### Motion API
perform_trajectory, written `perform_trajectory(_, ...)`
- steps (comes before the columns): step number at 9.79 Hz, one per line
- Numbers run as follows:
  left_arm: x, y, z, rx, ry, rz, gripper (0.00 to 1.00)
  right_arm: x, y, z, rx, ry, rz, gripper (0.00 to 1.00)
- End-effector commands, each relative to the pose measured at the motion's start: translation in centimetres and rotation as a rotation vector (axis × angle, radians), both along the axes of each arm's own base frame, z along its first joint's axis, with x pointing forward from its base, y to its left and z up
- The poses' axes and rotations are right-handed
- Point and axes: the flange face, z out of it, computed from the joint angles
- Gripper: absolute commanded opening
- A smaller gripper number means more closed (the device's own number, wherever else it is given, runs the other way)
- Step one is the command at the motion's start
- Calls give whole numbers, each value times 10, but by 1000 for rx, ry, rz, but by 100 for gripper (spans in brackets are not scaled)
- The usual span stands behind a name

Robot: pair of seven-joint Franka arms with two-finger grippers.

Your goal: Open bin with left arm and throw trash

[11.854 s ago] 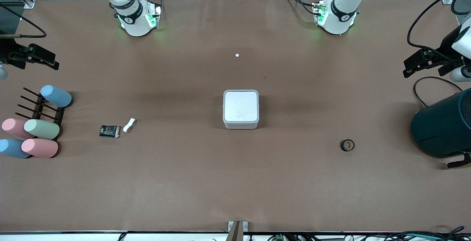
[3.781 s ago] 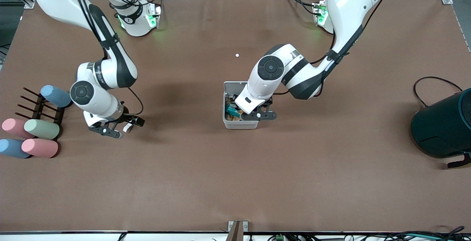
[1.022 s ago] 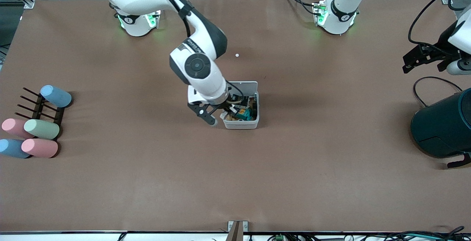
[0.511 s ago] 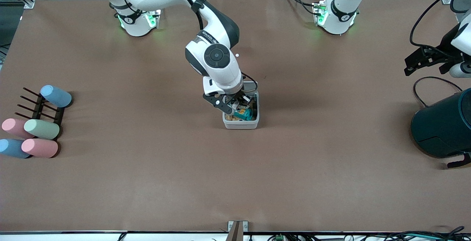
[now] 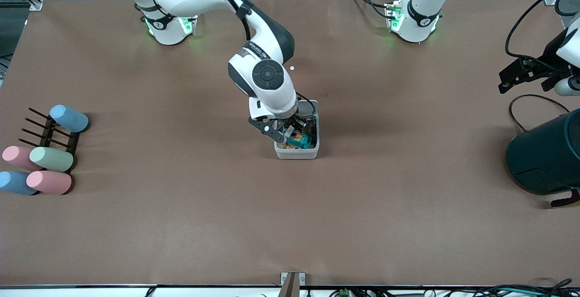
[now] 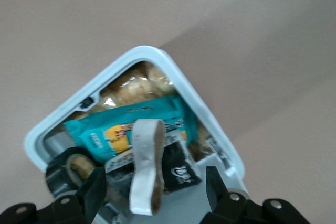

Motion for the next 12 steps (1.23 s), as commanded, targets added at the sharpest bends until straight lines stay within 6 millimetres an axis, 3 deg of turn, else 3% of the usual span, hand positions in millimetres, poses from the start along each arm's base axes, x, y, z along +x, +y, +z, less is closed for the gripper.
perform_trajectory(1, 5, 1, 2, -15, 4, 7, 100, 16, -23, 47, 0, 25, -37, 85)
perform_trajectory(2, 12, -2, 12, -18, -20, 1, 100, 23, -40, 68, -12, 40, -57, 88)
perform_trajectory(3, 21, -1, 9, -18, -17, 1, 100, 37, -67, 108, 7, -3, -86, 100)
perform_trajectory(4, 22, 1, 9, -17, -19, -2, 100, 51, -103, 135, 4, -11, -99, 100)
perform_trajectory(6, 21, 6, 8, -17, -15, -6, 100, 76, -198, 184, 28, 25, -46, 100)
perform_trajectory(7, 21, 6, 8, -17, -14, -6, 100, 84, -251, 194, 21, 66, 40, 100)
perform_trajectory(9, 22, 5, 8, -17, -16, -2, 100, 89, -337, 205, 28, 130, 199, 100)
perform_trajectory(10, 21, 6, 9, -17, -17, 1, 100, 86, -383, 220, 48, 133, 300, 100)
perform_trajectory(11, 21, 6, 8, -17, -8, 1, 100, 77, -425, 235, 77, 151, 420, 100)
perform_trajectory(12, 21, 6, 7, -17, -6, 0, 100, 61, -452, 261, 82, 135, 495, 100)
